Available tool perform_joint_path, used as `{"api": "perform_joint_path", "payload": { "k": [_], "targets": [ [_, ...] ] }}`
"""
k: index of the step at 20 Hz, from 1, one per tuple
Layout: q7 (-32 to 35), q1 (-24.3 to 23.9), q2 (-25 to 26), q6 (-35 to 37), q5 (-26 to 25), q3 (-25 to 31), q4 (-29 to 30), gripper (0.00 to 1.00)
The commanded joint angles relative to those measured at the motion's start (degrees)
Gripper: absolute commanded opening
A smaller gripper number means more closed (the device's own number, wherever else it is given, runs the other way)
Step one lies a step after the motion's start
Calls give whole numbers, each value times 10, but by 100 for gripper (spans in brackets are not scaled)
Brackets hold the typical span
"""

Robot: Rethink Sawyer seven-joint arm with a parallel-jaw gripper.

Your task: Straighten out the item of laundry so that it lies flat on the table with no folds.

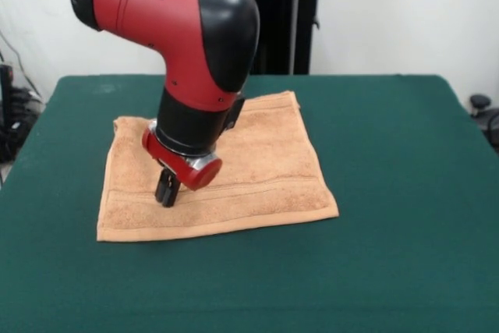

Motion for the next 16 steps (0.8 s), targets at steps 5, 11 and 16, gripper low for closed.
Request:
{"api": "perform_joint_path", "payload": {
  "k": [5,11,16],
  "targets": [
    [-118,-122,-53,-35,-76,173,69,0],
    [-87,-135,-8,-31,-107,181,51,0],
    [-64,-137,25,-48,-130,185,18,0]
  ]
}}
